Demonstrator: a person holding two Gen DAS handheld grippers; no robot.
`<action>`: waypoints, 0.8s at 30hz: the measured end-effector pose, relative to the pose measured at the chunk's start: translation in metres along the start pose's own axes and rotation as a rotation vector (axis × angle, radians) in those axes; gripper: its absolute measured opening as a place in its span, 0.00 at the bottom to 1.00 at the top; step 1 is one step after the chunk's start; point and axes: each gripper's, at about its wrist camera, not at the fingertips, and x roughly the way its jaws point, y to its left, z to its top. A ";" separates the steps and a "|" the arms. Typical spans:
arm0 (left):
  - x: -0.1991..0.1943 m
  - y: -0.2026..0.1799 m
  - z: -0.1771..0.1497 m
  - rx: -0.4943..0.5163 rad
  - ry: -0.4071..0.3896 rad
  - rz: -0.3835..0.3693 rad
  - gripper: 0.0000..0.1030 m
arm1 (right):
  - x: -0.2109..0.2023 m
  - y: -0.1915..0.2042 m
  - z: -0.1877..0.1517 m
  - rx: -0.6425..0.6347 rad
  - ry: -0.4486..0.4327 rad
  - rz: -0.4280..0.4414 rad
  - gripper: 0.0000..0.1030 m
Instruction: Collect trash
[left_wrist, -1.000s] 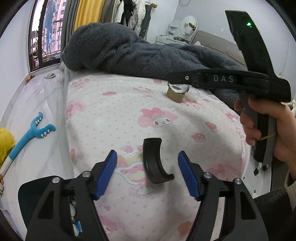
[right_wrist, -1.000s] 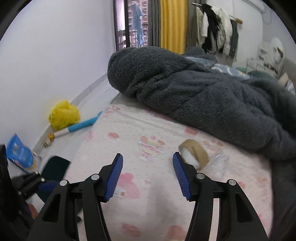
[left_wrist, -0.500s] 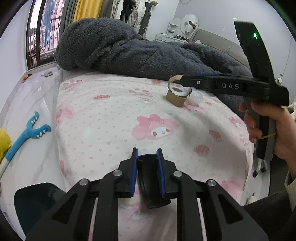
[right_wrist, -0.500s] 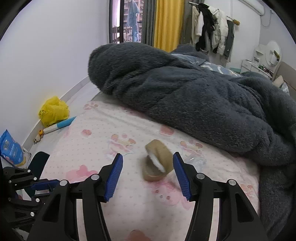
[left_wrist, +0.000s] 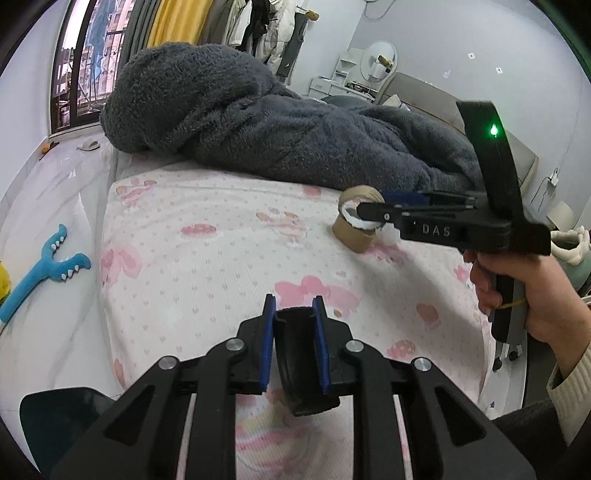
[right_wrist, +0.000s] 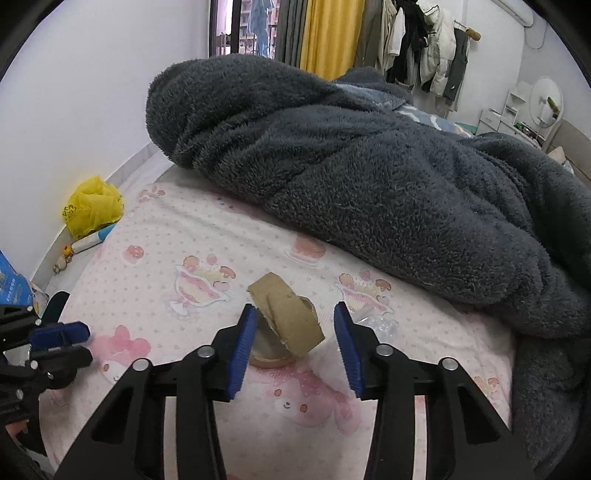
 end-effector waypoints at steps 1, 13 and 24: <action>0.001 0.001 0.002 -0.003 -0.002 0.000 0.21 | 0.001 0.000 0.001 -0.003 -0.001 0.001 0.40; 0.012 0.012 0.016 -0.024 -0.006 -0.010 0.21 | 0.012 0.006 0.011 -0.059 0.011 0.047 0.27; 0.001 0.024 0.025 -0.043 -0.034 0.000 0.21 | -0.002 -0.003 0.017 0.023 -0.019 0.079 0.20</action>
